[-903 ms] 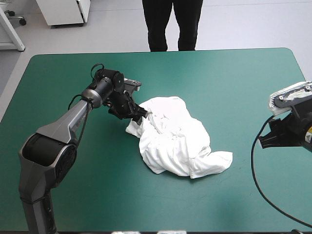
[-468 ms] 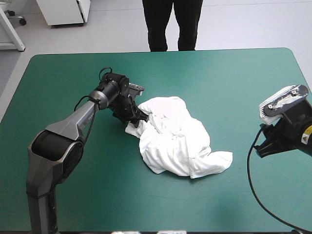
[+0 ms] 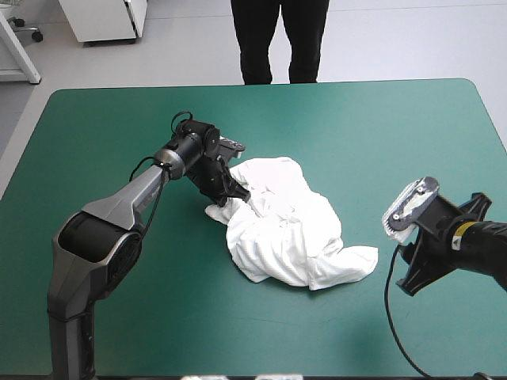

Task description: Fold the cloth

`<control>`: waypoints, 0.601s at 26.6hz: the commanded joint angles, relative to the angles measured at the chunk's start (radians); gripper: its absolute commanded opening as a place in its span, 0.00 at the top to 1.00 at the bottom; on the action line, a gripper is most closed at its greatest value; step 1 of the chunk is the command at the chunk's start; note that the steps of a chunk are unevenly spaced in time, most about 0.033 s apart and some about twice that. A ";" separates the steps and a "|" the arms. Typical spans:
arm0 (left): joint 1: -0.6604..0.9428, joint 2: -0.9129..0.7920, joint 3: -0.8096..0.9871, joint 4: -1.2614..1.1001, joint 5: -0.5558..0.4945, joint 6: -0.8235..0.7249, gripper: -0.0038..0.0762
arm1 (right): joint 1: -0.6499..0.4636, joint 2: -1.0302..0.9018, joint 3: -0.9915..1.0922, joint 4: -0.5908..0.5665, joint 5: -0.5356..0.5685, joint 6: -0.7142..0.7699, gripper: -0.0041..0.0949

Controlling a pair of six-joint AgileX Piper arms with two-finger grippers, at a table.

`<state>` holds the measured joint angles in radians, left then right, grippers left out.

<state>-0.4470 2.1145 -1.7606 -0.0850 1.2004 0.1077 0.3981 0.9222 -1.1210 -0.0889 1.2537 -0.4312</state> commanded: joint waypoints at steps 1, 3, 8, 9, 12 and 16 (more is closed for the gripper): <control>-0.022 0.000 0.003 -0.080 -0.021 -0.002 0.96 | 0.000 0.021 0.065 0.005 -0.059 0.072 0.41; -0.022 -0.002 0.003 -0.080 -0.017 -0.002 0.96 | 0.000 0.053 0.089 0.018 -0.134 0.165 0.41; -0.022 -0.002 0.003 -0.088 -0.009 0.004 0.96 | 0.000 0.178 0.090 0.021 -0.225 0.220 0.41; -0.022 -0.002 0.003 -0.088 -0.007 0.010 0.96 | 0.000 0.208 0.090 0.021 -0.236 0.220 0.41; -0.022 -0.002 -0.001 -0.105 -0.007 0.016 0.96 | 0.000 0.293 0.090 0.019 -0.269 0.229 0.36; -0.020 -0.004 -0.001 -0.104 -0.003 0.021 0.96 | 0.000 0.436 0.090 0.026 -0.323 0.229 0.33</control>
<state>-0.4470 2.1156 -1.7654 -0.0892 1.2079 0.1260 0.3981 1.3319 -1.0065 -0.0618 0.9744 -0.2023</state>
